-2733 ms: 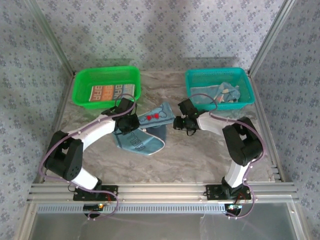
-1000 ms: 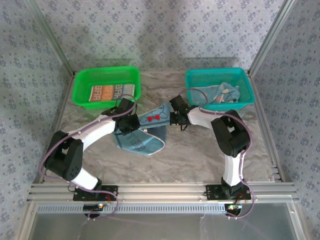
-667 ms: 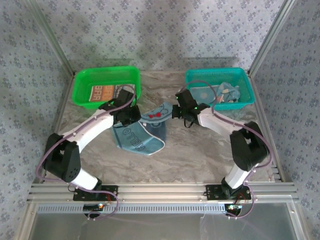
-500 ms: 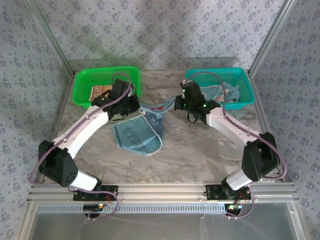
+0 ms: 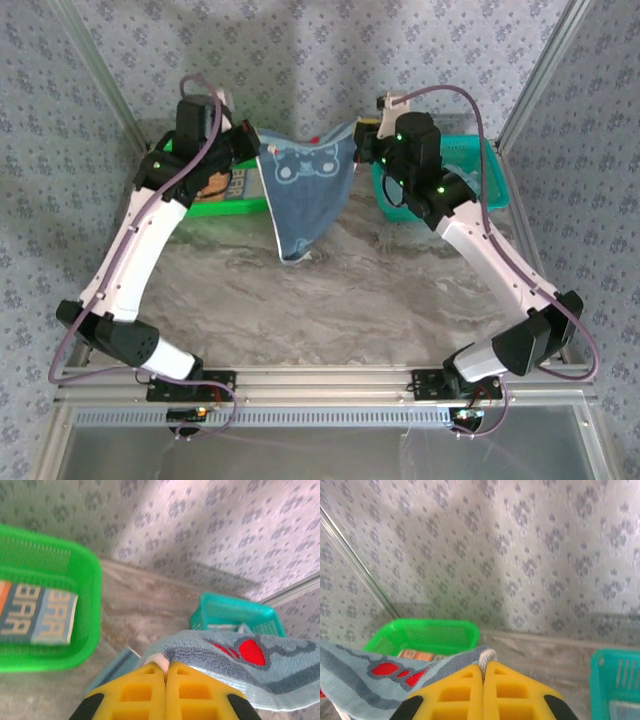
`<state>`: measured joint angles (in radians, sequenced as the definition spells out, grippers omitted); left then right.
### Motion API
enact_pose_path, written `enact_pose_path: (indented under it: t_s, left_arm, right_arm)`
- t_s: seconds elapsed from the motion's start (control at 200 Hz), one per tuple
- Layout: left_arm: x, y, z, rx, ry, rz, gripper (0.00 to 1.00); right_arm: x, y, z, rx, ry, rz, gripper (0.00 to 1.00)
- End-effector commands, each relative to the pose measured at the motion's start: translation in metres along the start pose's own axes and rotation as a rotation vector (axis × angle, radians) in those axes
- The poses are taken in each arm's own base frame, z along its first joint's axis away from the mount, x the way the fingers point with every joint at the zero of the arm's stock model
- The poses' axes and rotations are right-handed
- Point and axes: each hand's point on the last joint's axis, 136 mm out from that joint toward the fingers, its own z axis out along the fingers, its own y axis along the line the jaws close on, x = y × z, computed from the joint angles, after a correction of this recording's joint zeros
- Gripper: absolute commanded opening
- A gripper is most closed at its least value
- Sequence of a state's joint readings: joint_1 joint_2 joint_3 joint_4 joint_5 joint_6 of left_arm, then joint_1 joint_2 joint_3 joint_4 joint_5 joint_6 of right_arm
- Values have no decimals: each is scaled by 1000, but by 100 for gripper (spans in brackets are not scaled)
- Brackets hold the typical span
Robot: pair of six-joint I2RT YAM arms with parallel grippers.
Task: Fold and stack the towels
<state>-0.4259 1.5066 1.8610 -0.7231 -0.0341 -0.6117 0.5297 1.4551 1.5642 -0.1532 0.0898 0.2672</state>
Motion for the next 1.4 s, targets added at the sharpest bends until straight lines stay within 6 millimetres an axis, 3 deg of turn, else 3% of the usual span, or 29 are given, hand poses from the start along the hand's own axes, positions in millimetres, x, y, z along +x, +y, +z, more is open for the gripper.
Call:
enact_pose_path:
  t_s: [0.0, 0.32, 0.505, 0.675, 1.044, 1.394]
  left_arm:
    - [-24, -14, -2, 31, -36, 71, 0]
    - [-56, -40, -5, 92, -79, 125, 0]
    - [-60, -57, -22, 151, -77, 130, 0]
    - [-58, -66, -48, 169, -105, 156, 0]
    - [-29, -75, -101, 221, -126, 216, 0]
    - [7, -61, -165, 284, -164, 259, 0]
  right_arm:
    - [-38, 10, 6, -40, -113, -33, 0]
    - [-70, 11, 4, -64, -191, -57, 0]
    - [-83, 11, -16, -67, -220, -64, 0]
    - [-86, 24, -42, -121, -233, -74, 0]
    - [-75, 61, -109, -201, -244, -145, 0]
    - [-48, 89, -174, -265, -249, -181, 0]
